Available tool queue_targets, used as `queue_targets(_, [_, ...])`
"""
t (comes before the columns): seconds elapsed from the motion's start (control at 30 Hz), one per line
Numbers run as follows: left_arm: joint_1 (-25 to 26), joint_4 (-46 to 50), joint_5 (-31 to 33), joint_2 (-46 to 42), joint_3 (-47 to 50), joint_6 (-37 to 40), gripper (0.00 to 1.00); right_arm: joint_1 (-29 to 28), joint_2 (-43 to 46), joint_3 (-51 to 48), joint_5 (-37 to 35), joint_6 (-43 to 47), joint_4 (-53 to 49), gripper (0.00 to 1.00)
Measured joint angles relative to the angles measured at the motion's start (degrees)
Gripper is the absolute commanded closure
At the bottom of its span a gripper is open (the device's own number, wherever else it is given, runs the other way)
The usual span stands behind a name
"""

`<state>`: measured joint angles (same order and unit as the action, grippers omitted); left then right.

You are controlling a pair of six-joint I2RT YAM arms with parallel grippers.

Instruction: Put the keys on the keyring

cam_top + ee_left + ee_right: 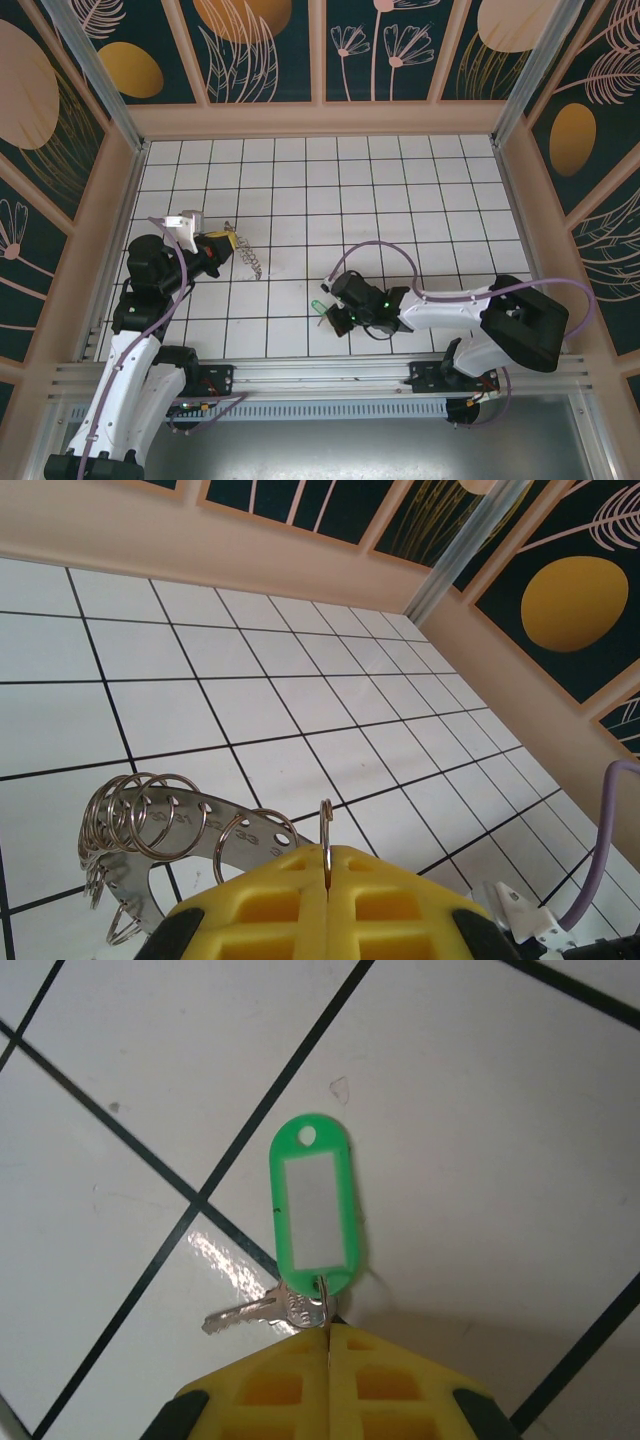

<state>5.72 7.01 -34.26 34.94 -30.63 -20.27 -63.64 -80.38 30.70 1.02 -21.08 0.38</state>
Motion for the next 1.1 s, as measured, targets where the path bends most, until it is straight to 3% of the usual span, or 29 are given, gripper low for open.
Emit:
queue_targets(0.27, [0.0, -0.02, -0.02, 0.0, 0.0, 0.0, 1.0, -1.79, 0.66, -0.87, -2.14, -3.72, 2.1, 0.72])
queue_targets(0.47, [0.0, -0.07, -0.07, 0.0, 0.0, -0.02, 1.0, -1.62, 4.0, 1.16, -2.51, -2.82, -4.7, 0.6])
queue_targets(0.8, [0.0, -0.42, -0.46, -0.02, 0.02, -0.04, 1.0, 5.66, -1.31, 15.91, 4.55, 8.81, -16.87, 0.61])
queue_targets(1.1, [0.0, -0.42, -0.44, -0.17, 0.02, -0.31, 1.0, 1.51, -13.16, 28.15, 3.54, 17.64, -32.09, 0.64])
